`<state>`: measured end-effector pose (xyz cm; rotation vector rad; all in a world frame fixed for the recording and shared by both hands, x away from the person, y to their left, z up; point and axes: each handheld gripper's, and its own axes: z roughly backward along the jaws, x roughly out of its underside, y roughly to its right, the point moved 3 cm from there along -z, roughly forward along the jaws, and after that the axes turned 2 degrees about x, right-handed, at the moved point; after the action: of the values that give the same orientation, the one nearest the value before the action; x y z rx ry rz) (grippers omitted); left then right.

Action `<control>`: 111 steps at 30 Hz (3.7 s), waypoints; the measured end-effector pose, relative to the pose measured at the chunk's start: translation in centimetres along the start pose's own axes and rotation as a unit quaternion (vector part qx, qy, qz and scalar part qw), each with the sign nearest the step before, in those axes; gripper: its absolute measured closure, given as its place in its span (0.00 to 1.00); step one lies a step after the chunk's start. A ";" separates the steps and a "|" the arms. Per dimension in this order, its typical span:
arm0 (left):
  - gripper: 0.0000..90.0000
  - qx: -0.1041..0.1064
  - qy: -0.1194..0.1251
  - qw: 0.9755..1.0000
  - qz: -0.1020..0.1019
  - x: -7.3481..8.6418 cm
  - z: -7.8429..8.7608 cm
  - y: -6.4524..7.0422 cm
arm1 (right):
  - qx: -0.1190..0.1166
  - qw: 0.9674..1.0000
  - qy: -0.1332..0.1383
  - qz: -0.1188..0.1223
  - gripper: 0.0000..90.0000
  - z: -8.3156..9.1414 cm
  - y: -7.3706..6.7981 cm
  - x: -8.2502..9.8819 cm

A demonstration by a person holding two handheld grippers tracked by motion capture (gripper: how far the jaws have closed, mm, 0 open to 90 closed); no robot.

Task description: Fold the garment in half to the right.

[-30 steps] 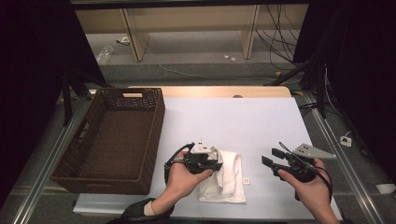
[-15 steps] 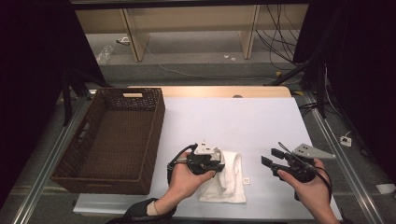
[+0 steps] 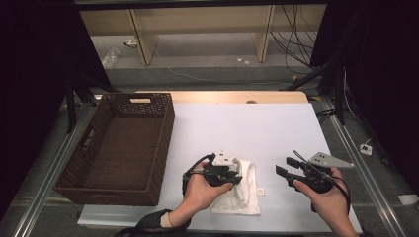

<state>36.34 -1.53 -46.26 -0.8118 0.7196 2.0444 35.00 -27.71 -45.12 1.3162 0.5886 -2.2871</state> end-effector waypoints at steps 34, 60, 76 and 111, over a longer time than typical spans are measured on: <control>0.64 0.008 -0.018 0.999 -0.032 -0.2 -1.5 1.4 | -0.005 1.000 -0.001 0.000 0.48 -0.2 -0.2 0.0; 0.58 0.033 0.006 0.999 -0.039 -0.9 2.0 3.0 | -0.015 1.000 -0.006 0.007 0.46 -0.7 -0.8 -0.1; 0.57 0.022 -0.011 1.000 -0.020 2.0 3.7 1.5 | -0.084 0.994 -0.022 0.065 0.34 -5.5 -6.7 -1.8; 0.59 0.027 -0.032 0.999 -0.024 3.1 2.1 1.2 | -0.034 0.998 -0.027 0.038 0.91 -8.4 -6.5 -3.4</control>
<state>33.27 0.80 -46.97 -0.7228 0.7100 1.9911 38.74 -17.14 -45.04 1.2200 0.5832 -2.2130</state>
